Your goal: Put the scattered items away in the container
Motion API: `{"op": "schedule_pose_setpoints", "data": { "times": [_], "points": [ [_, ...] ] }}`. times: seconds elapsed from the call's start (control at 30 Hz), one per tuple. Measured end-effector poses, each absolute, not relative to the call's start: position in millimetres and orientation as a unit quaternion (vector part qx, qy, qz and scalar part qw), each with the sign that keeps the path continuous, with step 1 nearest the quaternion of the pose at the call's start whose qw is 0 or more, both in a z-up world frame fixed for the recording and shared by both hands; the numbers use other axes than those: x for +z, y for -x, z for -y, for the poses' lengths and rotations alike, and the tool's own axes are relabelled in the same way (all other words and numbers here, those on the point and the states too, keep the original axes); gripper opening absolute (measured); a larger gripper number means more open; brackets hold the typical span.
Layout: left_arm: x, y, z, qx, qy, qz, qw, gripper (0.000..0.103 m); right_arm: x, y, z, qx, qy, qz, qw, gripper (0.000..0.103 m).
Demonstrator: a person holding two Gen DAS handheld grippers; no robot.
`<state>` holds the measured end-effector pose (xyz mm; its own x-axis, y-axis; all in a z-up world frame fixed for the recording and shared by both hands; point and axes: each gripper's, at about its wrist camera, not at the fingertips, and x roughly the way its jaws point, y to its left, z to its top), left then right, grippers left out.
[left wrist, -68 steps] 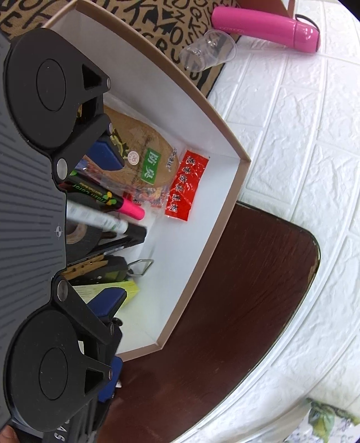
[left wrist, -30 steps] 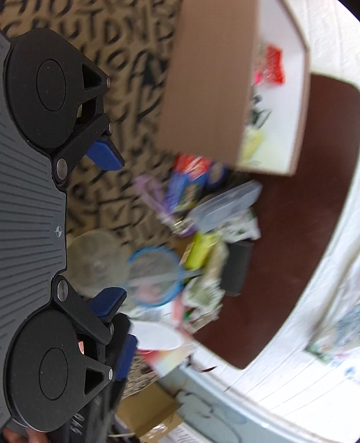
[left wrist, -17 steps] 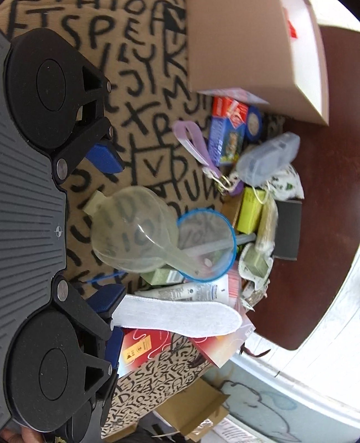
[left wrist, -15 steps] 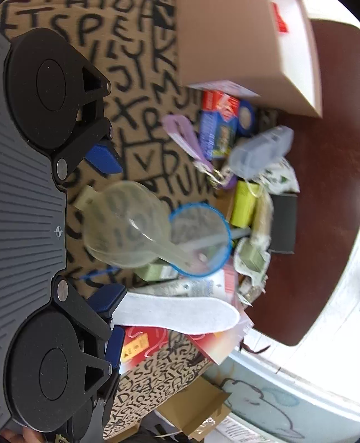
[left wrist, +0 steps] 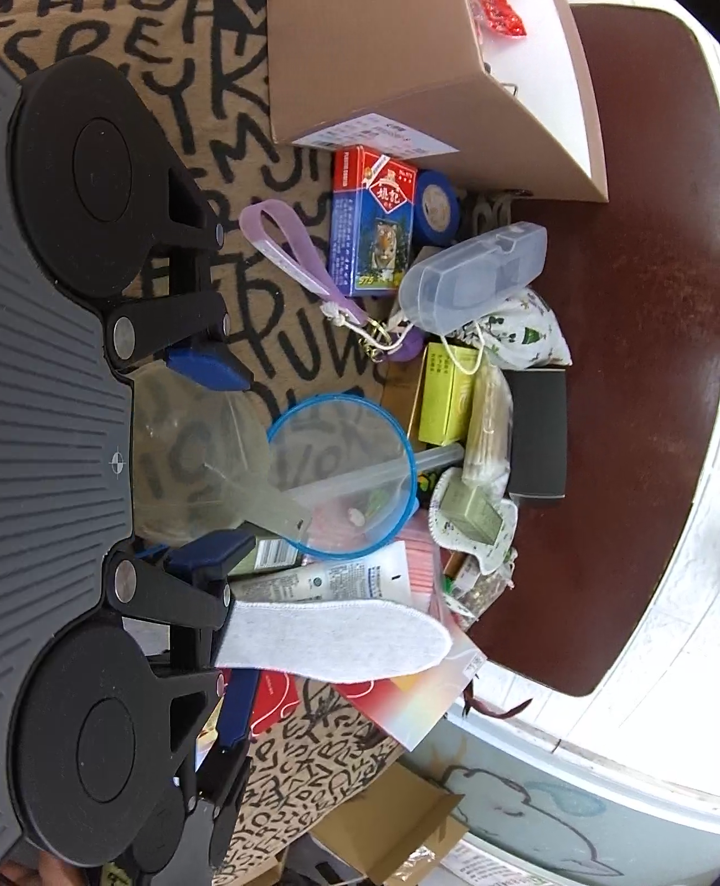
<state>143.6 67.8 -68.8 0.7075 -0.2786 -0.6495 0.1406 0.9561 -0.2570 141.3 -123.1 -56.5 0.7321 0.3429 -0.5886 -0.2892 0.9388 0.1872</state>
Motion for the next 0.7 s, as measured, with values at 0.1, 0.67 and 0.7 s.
{"op": "schedule_pose_setpoints", "data": {
  "times": [0.1, 0.67, 0.7],
  "points": [
    [-69.8, -142.4, -67.3, -0.115, 0.092, -0.365, 0.919, 0.057, -56.3, -145.5, 122.5, 0.165, -0.038, -0.325, 0.93, 0.067],
    [-53.5, -127.5, -65.4, -0.145, 0.073, -0.355, 0.921, 0.045, -47.9, -120.9, 121.3, 0.234, -0.057, -0.36, 0.901, 0.014],
    [-52.7, -128.3, -62.5, -0.142, 0.07, -0.352, 0.923, 0.045, -47.6, -121.3, 121.0, 0.233, -0.059, -0.361, 0.901, 0.014]
  ]
}}
